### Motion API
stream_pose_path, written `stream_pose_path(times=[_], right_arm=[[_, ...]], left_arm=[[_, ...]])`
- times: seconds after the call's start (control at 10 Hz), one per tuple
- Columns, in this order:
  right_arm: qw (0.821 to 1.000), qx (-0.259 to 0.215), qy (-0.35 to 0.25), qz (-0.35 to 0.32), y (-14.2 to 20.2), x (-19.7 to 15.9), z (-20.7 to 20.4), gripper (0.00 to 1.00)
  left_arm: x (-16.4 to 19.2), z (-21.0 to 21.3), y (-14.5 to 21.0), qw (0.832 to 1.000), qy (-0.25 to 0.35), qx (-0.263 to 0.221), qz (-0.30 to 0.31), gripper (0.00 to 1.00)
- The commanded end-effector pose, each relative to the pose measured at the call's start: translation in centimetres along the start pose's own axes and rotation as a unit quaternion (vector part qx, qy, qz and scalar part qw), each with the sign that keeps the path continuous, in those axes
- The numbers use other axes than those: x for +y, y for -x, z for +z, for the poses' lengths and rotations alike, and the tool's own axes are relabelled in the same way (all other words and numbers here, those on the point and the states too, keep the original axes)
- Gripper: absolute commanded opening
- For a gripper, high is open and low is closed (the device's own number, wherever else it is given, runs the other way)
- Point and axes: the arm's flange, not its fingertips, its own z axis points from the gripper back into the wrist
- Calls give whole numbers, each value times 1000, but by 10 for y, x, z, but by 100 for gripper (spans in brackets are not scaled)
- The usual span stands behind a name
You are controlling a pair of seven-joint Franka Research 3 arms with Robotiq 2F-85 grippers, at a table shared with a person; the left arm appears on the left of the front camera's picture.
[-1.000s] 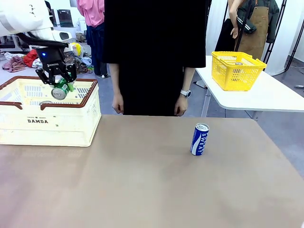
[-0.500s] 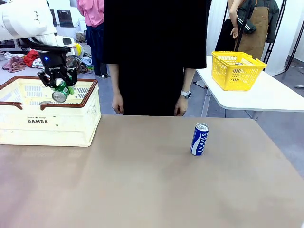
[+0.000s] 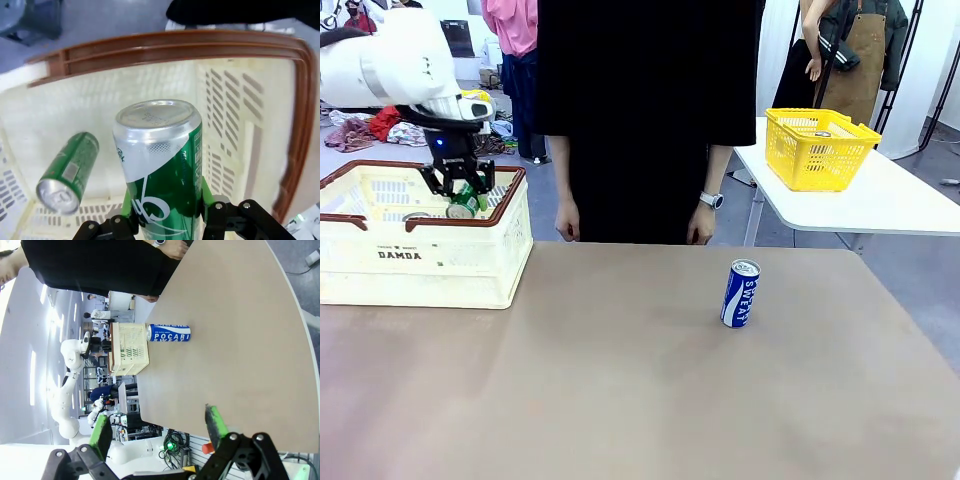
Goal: Place the drinks into the Shopping basket.
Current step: Pick up one drink and place it into the Shopping basket.
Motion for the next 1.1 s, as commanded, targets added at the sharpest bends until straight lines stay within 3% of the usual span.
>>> stream_pose_path(times=[0.0,0.2,0.5,0.7,1.0], right_arm=[[1000,-5,-11,13,-2,2,0,100],[1000,-5,-11,13,-2,2,0,100],[1000,-5,-11,13,-2,2,0,100],[1000,-5,-11,13,-2,2,0,100],[1000,-5,-11,13,-2,2,0,100]], left_arm=[[1,-13,-4,999,-8,35,24,0],[5,-38,6,998,-7,50,36,0],[8,-54,25,999,7,11,40,0],[11,-52,34,999,4,-26,40,0],[9,-43,46,999,28,-21,12,0]])
